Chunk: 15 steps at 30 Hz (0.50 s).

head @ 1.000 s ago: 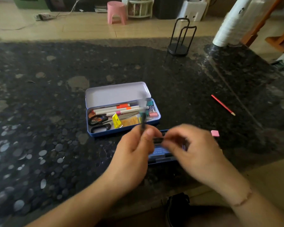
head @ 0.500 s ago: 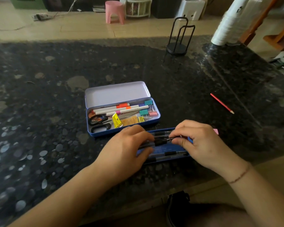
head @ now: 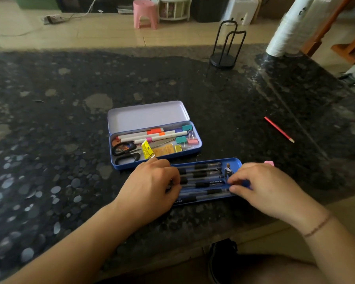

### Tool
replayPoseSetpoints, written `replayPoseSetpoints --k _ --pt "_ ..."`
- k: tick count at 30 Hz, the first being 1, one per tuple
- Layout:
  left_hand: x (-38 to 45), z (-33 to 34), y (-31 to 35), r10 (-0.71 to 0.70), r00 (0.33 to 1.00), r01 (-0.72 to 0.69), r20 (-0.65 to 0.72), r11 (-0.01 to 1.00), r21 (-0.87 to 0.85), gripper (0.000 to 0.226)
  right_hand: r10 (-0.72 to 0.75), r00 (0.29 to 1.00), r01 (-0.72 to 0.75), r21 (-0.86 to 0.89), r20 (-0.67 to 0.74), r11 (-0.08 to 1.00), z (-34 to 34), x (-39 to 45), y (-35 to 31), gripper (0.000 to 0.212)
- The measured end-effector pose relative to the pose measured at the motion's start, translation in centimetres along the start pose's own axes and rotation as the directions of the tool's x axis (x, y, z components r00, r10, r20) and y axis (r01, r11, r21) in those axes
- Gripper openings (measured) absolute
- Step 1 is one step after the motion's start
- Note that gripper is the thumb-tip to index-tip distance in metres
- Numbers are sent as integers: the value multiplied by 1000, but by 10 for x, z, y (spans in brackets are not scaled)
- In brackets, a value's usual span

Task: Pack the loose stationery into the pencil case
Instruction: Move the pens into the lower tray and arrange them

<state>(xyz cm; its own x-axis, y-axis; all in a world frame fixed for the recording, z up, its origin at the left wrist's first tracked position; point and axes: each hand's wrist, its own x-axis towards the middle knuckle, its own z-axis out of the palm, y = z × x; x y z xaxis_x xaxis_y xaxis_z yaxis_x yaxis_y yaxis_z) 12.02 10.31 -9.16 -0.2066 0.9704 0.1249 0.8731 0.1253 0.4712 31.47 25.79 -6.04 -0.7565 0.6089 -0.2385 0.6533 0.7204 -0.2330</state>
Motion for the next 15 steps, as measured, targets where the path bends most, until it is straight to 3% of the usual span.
replayPoseSetpoints --k 2,5,7,10,12,15 --pt "-1 1 2 9 1000 -9 25 1000 -7 9 2 998 -4 20 65 1000 3 -1 2 16" --pt "-1 3 5 32 997 -32 67 999 0 9 7 998 -9 51 55 999 3 0 1 3" --pt "-1 2 6 16 997 -15 70 1000 -14 9 13 999 -15 44 45 999 4 0 2 15" --pt "-1 0 6 17 997 -16 74 1000 -22 11 -19 999 17 91 26 996 6 0 2 17" --pt "-1 -1 7 21 998 -19 58 999 -37 13 -48 999 51 209 -18 977 3 1 3 21" --pt "0 -5 11 46 999 -46 5 996 -81 20 -90 969 162 320 -228 933 -5 2 5 29"
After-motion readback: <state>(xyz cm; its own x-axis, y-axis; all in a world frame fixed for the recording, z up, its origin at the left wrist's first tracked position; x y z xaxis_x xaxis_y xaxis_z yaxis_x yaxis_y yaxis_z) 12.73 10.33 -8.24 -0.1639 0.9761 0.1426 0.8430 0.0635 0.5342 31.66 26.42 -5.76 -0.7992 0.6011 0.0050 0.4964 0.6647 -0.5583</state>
